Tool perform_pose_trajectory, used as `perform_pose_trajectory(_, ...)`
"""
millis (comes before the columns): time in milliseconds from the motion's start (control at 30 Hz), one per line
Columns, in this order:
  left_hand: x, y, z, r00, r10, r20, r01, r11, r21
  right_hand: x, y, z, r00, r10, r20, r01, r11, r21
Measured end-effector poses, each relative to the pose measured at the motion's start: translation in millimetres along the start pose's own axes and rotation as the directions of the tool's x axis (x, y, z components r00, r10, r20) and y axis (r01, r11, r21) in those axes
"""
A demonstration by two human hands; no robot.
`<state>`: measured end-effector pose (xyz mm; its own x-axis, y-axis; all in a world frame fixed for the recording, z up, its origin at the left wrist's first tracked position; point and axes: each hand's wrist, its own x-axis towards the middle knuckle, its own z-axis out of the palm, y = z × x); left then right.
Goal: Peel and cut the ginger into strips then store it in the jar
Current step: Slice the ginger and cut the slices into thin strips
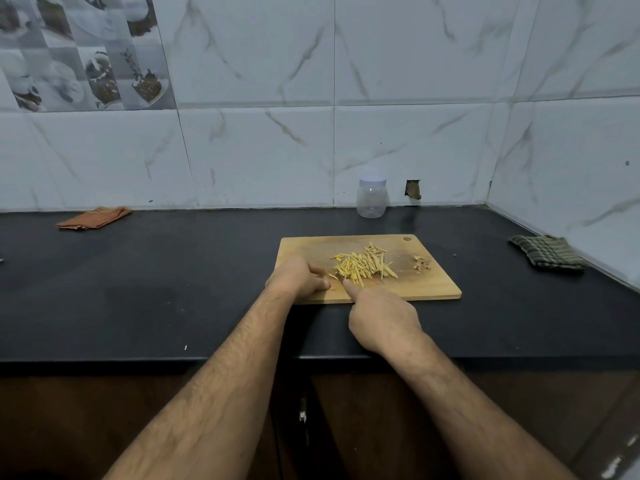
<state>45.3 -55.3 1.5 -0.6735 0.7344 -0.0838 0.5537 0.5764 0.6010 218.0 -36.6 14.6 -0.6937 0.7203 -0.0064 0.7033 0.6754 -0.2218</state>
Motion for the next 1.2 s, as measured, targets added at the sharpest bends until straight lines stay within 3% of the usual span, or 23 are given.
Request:
perform_pose_trajectory(267, 1, 0, 6, 0.998, -0.019, -0.061, 0.023, 0.997, 0.069, 19, -8, 6, 0.998, -0.052, -0.022, 0.053, 0.998, 0.036)
perform_pose_trajectory(567, -1, 2, 4, 0.999, 0.019, -0.032, -0.015, 0.991, 0.133, 23, -8, 8, 0.996, -0.082, -0.027, 0.082, 0.997, 0.012)
perform_pose_trajectory(1200, 0, 0, 9, 0.994, -0.028, -0.107, 0.039, 0.995, 0.096, -10, 1, 4, 0.995, -0.054, 0.086, 0.066, 0.988, -0.14)
